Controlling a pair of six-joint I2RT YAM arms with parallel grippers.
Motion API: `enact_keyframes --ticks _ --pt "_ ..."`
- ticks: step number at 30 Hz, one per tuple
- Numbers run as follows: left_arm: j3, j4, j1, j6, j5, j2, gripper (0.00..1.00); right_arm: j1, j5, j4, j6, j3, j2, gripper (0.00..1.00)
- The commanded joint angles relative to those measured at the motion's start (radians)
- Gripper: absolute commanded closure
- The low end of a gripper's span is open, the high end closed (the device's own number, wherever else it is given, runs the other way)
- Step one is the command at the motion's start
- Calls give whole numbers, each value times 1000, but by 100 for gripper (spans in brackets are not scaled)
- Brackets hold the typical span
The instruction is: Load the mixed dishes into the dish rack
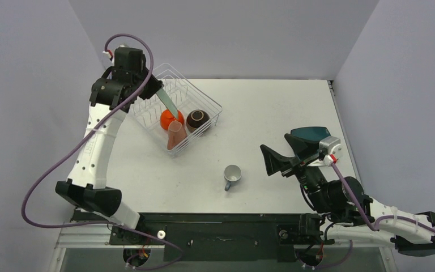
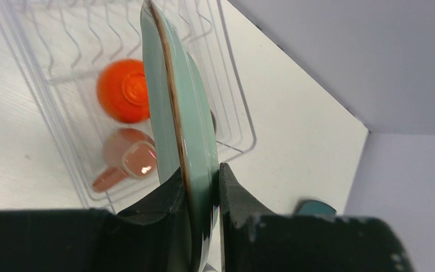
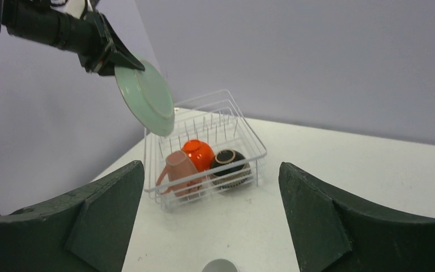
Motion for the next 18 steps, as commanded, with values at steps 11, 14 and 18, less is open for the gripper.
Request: enact_keyframes --ticks 11,14,18 --pt "138 146 146 57 -136 173 100 -4 146 -235 130 19 -42 18" --pt "147 157 164 39 -120 216 100 -5 165 -260 145 25 -50 18" --pt "100 206 192 1 -93 236 100 -5 190 -274 156 20 -62 18"
